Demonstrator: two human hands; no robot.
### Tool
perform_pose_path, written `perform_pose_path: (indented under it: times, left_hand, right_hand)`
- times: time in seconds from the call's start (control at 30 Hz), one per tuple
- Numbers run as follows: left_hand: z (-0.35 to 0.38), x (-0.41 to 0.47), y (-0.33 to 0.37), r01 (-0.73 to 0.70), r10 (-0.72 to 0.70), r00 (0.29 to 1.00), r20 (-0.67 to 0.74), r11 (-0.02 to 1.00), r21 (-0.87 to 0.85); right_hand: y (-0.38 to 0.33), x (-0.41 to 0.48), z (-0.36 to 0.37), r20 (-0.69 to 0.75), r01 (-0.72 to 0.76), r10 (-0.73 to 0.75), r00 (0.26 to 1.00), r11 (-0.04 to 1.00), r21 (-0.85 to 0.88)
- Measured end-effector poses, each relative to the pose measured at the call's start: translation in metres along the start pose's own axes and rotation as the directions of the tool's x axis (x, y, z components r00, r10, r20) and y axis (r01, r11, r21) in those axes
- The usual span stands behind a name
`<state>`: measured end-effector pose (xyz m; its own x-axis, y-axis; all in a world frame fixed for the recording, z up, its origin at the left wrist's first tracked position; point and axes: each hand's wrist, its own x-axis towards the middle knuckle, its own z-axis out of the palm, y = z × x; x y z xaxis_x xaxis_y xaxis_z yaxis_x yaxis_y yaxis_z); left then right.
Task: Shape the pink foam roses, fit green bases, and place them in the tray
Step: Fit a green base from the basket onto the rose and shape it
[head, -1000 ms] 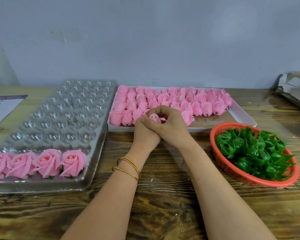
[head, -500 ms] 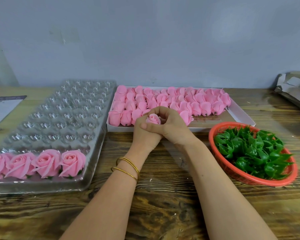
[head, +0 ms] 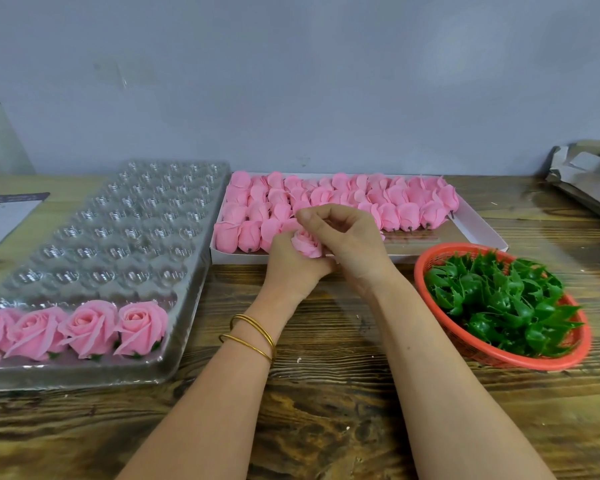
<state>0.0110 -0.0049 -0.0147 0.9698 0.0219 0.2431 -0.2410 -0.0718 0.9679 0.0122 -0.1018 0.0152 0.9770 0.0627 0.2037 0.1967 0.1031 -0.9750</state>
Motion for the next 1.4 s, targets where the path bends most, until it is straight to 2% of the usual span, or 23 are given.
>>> perform_pose_path:
  times: [0.2, 0.4, 0.63, 0.8, 0.97, 1.03, 1.1, 1.2, 1.4]
  left_hand:
    - [0.005, 0.004, -0.003, -0.087, 0.086, 0.996, 0.020, 0.990, 0.111]
    - [0.005, 0.007, -0.009, 0.007, -0.006, 1.000, -0.015, 0.992, 0.128]
    - [0.011, 0.005, -0.003, 0.038, -0.041, 0.999, 0.010, 0.980, 0.197]
    - [0.008, 0.005, -0.007, 0.031, -0.033, 0.999, 0.012, 0.986, 0.164]
    - [0.003, 0.002, -0.011, 0.067, -0.063, 0.995, 0.075, 0.996, -0.056]
    - [0.004, 0.002, -0.010, 0.068, -0.053, 0.992, 0.112, 0.988, -0.136]
    - [0.004, 0.002, -0.009, 0.086, -0.059, 0.989, 0.138, 0.977, -0.195]
    - [0.005, 0.001, -0.008, 0.099, -0.059, 0.980, 0.192, 0.973, -0.206]
    - [0.004, 0.000, -0.008, 0.111, -0.048, 0.961, 0.271, 0.968, -0.225]
  right_hand:
    - [0.007, 0.000, 0.004, 0.028, 0.065, -0.063, 0.998, 0.993, -0.098]
    - [0.010, 0.001, 0.003, 0.074, 0.093, -0.083, 0.994, 0.984, -0.152]
    - [0.013, 0.001, 0.001, 0.151, 0.079, -0.058, 0.987, 0.987, -0.137]
    - [0.013, 0.001, -0.003, 0.219, 0.047, -0.020, 0.976, 0.992, -0.118]
    - [0.011, 0.002, -0.007, 0.224, 0.013, 0.010, 0.975, 0.994, -0.105]
    - [0.009, 0.001, -0.009, 0.208, -0.026, 0.036, 0.977, 0.998, -0.050]
    - [0.007, 0.002, -0.010, 0.180, -0.114, 0.094, 0.979, 0.988, 0.105]
    - [0.001, 0.006, -0.011, 0.153, -0.187, 0.153, 0.976, 0.953, 0.240]
    - [-0.004, 0.005, -0.007, 0.169, -0.282, 0.246, 0.954, 0.929, 0.240]
